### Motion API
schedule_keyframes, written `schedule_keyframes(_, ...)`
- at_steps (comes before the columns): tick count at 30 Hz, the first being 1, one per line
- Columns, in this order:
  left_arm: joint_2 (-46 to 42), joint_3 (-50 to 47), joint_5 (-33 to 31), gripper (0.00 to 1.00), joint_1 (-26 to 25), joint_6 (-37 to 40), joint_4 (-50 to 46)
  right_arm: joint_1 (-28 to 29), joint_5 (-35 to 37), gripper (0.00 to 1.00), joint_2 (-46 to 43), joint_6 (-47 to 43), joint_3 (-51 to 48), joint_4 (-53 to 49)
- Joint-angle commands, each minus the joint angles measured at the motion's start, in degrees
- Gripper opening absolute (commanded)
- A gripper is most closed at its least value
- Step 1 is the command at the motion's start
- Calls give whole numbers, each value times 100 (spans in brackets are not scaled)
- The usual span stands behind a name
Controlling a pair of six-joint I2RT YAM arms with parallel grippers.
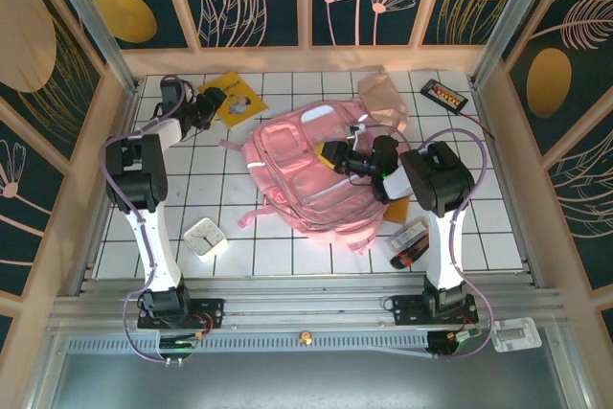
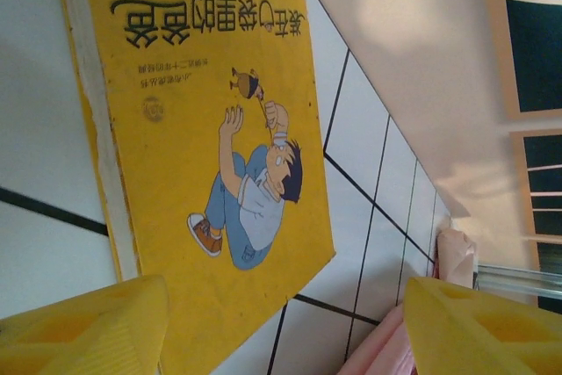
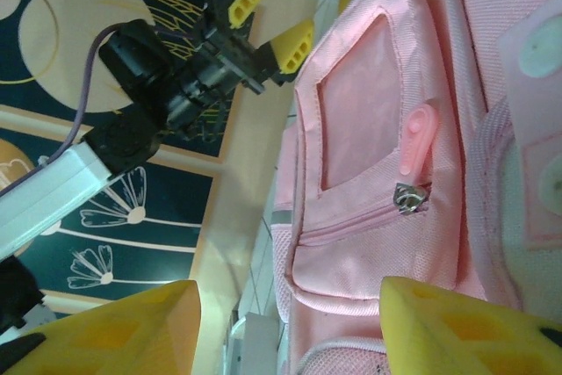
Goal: Pack books, pencil case, and school supplies into a backpack
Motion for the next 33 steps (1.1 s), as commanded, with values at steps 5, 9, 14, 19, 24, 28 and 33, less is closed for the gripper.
schedule_keyframes(5,339,375,-157,67,27,234,-566,-113,-226,57,527,448,-184,882)
schedule_keyframes(9,439,447,-218,65,23,228,-693,-112,-226,56,523,387,-137,725)
schedule_keyframes(14,637,788,-232,62,-3,285,-919,-97,-226,56,439,130,-20,241)
schedule_keyframes(19,917,1238,-311,55,-48,411,-1328,-9,-74,56,165,-474,136,-797)
schedule_keyframes(24,1085,1487,-303,49,-89,416,-1435,174,365,56,-277,-1665,513,-2748)
schedule_keyframes(28,1210,1683,-328,47,-125,439,-1558,306,627,56,-412,-2189,791,-3707)
schedule_keyframes(33,1299,1818,-337,35,-166,439,-1610,440,907,56,-528,-2544,1014,-4385)
